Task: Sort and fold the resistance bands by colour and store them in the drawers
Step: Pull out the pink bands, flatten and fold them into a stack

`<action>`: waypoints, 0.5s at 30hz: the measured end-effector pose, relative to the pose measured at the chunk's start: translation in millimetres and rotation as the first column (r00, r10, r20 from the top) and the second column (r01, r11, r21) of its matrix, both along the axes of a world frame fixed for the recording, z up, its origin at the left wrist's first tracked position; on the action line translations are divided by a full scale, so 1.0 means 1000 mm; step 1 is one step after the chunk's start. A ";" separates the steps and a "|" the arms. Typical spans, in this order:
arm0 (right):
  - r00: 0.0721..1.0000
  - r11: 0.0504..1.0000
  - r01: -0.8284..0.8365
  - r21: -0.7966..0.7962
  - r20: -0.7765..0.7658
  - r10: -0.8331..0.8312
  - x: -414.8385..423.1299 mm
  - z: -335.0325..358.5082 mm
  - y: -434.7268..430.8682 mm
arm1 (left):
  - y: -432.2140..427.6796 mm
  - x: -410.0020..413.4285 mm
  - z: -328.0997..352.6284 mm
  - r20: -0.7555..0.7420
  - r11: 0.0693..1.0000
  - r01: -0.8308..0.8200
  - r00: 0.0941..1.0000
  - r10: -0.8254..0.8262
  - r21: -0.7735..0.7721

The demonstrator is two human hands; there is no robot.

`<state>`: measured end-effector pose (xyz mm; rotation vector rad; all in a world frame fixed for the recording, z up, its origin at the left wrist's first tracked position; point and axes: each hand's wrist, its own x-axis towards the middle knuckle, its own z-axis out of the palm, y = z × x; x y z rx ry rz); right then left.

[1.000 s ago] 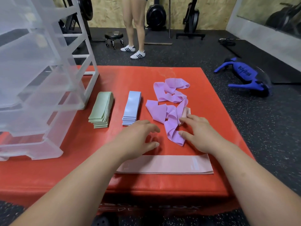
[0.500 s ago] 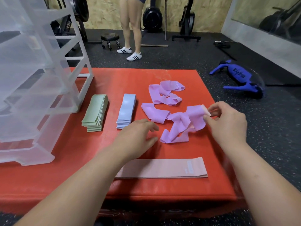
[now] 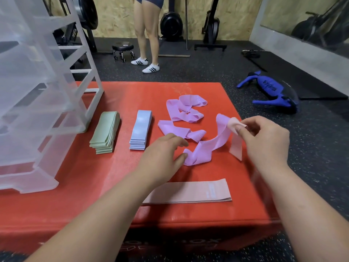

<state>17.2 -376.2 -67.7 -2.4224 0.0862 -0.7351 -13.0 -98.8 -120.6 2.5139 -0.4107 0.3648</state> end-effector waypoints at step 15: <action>0.970 0.942 -0.180 0.282 -0.111 0.218 0.016 -0.004 0.019 | -0.020 0.001 0.013 0.000 0.952 0.087 0.996 -0.091 -0.293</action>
